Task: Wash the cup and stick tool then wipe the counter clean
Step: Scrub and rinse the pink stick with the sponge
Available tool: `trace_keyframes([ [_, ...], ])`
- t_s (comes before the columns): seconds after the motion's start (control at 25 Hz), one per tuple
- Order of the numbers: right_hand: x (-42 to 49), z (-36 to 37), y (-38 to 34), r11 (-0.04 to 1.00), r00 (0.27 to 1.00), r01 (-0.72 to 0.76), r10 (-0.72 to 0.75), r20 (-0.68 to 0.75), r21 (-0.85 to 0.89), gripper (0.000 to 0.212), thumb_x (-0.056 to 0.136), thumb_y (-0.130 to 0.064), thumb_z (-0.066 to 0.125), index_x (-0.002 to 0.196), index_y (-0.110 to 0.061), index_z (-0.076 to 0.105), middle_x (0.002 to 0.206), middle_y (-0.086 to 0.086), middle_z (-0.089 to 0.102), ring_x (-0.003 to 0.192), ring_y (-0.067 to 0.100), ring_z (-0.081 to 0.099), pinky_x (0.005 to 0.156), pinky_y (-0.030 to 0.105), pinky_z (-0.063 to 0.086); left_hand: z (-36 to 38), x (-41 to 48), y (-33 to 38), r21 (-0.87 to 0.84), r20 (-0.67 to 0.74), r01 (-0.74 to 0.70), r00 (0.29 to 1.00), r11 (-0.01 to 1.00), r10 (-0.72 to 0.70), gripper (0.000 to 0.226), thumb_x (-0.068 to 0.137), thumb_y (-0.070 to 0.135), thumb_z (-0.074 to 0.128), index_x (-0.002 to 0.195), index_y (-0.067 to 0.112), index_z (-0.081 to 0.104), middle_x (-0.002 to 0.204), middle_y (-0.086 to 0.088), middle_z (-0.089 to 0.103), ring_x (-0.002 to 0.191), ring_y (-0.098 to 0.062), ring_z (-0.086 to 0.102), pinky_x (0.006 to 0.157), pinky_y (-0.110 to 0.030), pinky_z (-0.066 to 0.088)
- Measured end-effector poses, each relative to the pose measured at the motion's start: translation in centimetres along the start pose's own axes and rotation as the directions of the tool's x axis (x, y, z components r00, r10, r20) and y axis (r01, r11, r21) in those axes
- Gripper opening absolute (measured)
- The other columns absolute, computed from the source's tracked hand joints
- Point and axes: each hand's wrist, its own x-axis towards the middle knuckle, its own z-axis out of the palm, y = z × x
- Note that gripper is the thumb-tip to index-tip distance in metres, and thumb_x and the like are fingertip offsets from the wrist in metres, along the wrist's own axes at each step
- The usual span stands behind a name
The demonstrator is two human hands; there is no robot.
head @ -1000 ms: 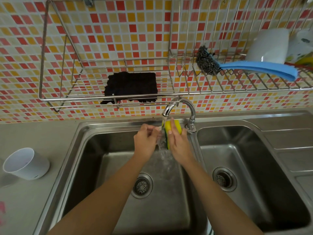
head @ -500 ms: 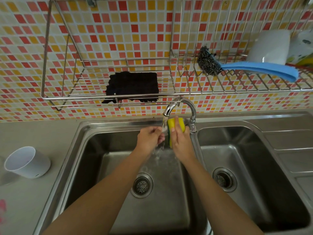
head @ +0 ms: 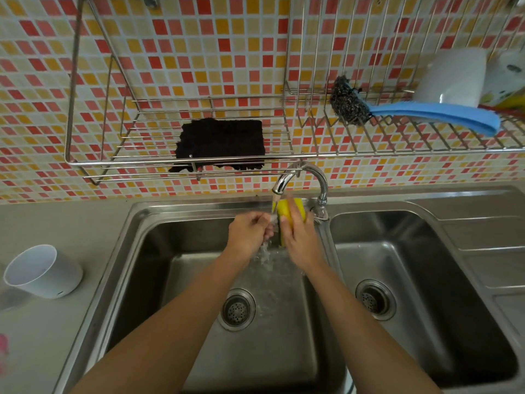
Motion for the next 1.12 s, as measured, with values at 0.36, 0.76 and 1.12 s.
trace_keyframes([
  [0.36, 3.5, -1.2, 5.6, 0.963, 0.947, -0.043, 0.125, 0.297, -0.267, 0.096, 0.063, -0.032, 0.08, 0.141, -0.013, 0.026, 0.145, 0.012, 0.026, 0.125, 0.034, 0.041, 0.096, 0.041, 0.043, -2.3, 0.6, -0.1, 0.015, -0.025, -0.038, 0.999, 0.999, 0.038, 0.013, 0.092, 0.014, 0.056, 0.094, 0.009, 0.067, 0.068, -0.001, 0.065, 0.059, -0.006, 0.06, 0.06, -0.012, 0.051],
  [0.76, 2.9, -4.8, 5.8, 0.968, 0.969, -0.247, 0.246, 0.039, 0.039, 0.074, 0.07, -0.022, 0.075, 0.133, -0.015, 0.036, 0.118, 0.01, 0.047, 0.103, 0.031, 0.053, 0.076, 0.034, 0.043, -3.1, 0.1, -0.8, 0.096, -0.024, -0.049, 0.998, 0.994, 0.051, 0.004, 0.085, 0.018, 0.066, 0.087, 0.016, 0.068, 0.074, 0.003, 0.065, 0.064, -0.007, 0.058, 0.065, -0.02, 0.049],
  [1.12, -3.7, 2.7, 0.3, 0.983, 0.983, -0.065, 0.093, 0.156, -0.173, 0.038, 0.097, -0.043, 0.034, 0.127, -0.022, 0.044, 0.117, 0.016, 0.046, 0.094, 0.036, 0.059, 0.076, 0.038, 0.047, -5.4, -0.6, -3.4, 0.506, 0.045, -0.21, 0.975, 0.837, 0.217, 0.017, 0.087, 0.024, 0.064, 0.089, 0.008, 0.067, 0.076, 0.0, 0.06, 0.071, -0.01, 0.054, 0.065, -0.019, 0.038],
])
